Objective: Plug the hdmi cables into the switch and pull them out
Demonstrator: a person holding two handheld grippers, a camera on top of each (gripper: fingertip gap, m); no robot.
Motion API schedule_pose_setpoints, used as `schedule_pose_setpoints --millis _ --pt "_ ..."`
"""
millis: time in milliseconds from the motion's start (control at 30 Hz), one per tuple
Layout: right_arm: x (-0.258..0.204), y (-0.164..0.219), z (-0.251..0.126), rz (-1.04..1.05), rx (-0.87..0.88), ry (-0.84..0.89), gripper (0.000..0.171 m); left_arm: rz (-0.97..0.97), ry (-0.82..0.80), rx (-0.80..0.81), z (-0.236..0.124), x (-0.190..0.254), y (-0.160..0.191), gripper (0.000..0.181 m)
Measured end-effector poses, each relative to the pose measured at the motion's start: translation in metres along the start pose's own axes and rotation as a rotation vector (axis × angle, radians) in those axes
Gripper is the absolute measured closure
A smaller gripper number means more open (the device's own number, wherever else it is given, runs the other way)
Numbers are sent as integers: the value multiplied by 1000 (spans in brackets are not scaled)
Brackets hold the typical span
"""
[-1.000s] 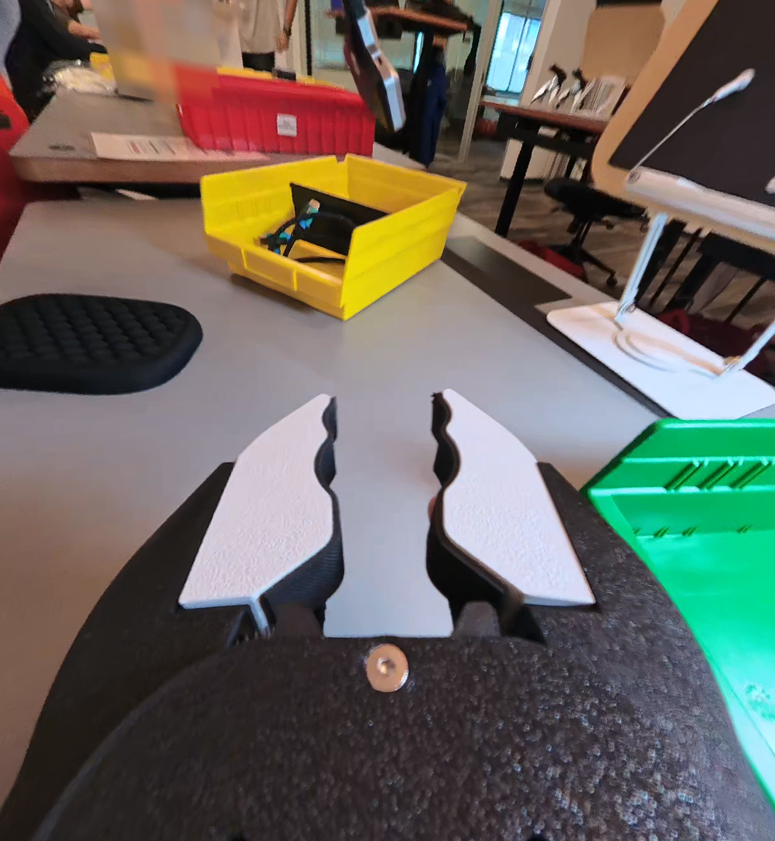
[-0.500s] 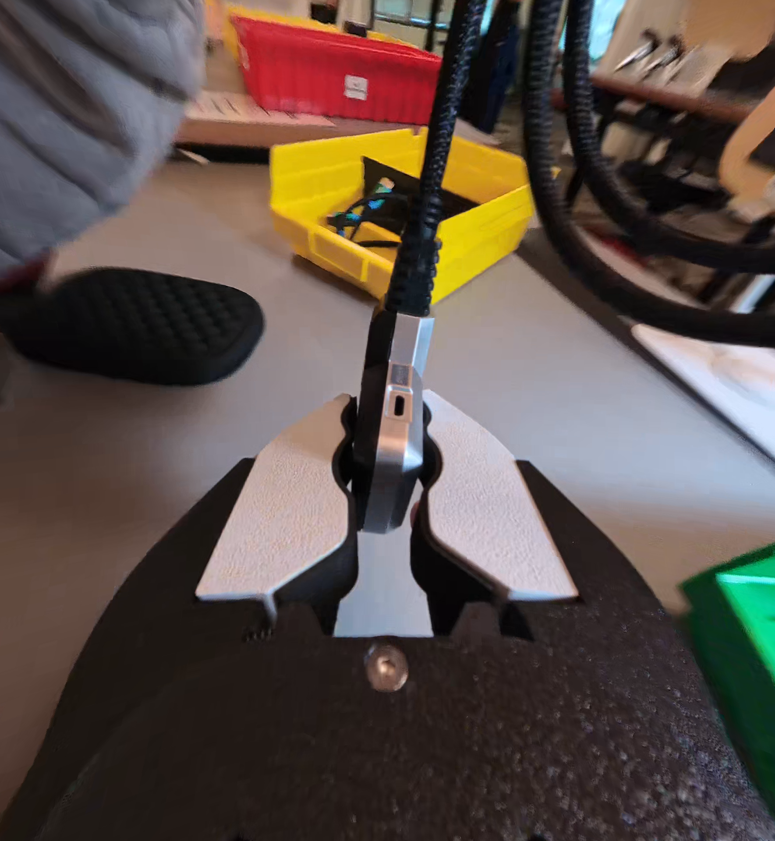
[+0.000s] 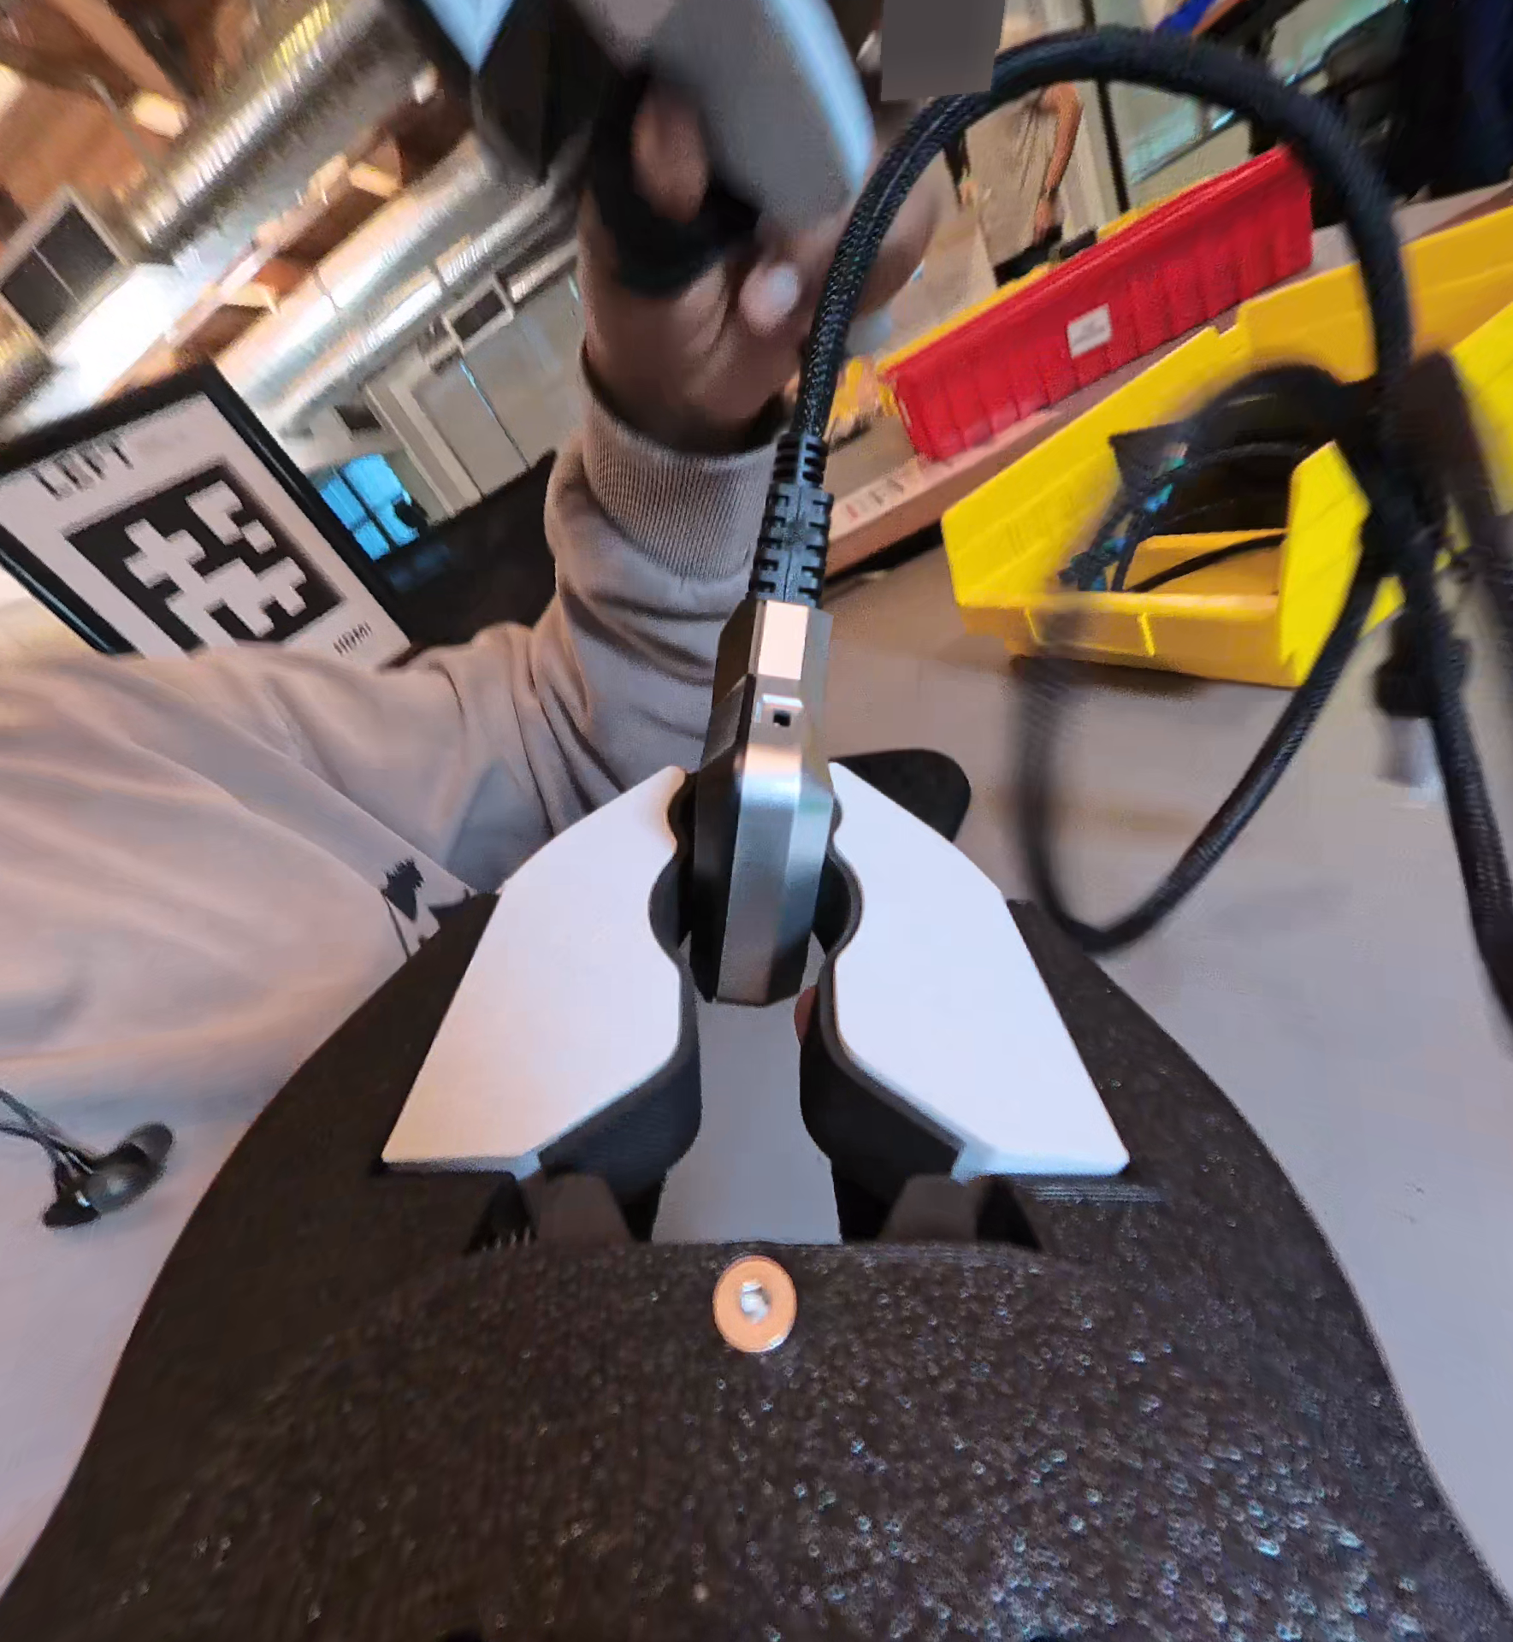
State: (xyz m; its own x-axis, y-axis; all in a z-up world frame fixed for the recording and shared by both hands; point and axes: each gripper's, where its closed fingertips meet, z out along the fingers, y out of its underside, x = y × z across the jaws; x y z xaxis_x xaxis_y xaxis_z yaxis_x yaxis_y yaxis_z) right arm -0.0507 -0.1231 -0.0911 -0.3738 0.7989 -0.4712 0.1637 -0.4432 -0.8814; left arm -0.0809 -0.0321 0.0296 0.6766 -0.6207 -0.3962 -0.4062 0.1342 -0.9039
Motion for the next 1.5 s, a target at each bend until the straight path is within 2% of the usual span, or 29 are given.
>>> schedule_pose_setpoints --millis 233,367,400,467,567,633,700,767,867,933,967,1100,1300,1400,1500 --pt "22 -37 -29 243 254 6 149 239 -4 -49 -32 51 31 140" --pt "29 -50 -35 328 381 1 149 439 -18 -141 -18 82 67 132" --pt "28 -53 -36 348 404 -10 153 492 -34 -150 -13 87 72 131" --pt "31 -55 -37 372 445 10 149 570 -113 -155 -4 83 74 126" --pt "27 -52 -33 398 415 -11 149 653 -181 -113 6 77 69 130" --pt "24 -48 -29 396 396 7 149 802 -245 -101 11 72 69 128" --pt "23 -45 -26 423 381 16 149 963 -271 -61 13 79 69 140" --pt "25 -40 -24 444 363 38 149 1039 -289 -19 11 82 71 143" --pt "20 -36 -18 422 307 25 143 955 -243 43 5 83 74 146" --pt "9 -37 -15 369 253 -19 127 786 -181 114 -2 83 70 150" --pt "2 -37 -14 311 218 -37 126 681 -158 154 -8 80 65 154" --pt "-7 -36 -21 -75 62 42 125 267 -28 357 -37 63 41 157" --pt "10 -55 -44 -566 -58 336 116 -255 201 707 -74 42 8 158" --pt "-2 -82 -48 -701 -89 399 114 -376 307 796 -77 33 -7 159" --pt "-14 -97 -40 -794 -186 414 115 -434 408 790 -58 41 -8 160"
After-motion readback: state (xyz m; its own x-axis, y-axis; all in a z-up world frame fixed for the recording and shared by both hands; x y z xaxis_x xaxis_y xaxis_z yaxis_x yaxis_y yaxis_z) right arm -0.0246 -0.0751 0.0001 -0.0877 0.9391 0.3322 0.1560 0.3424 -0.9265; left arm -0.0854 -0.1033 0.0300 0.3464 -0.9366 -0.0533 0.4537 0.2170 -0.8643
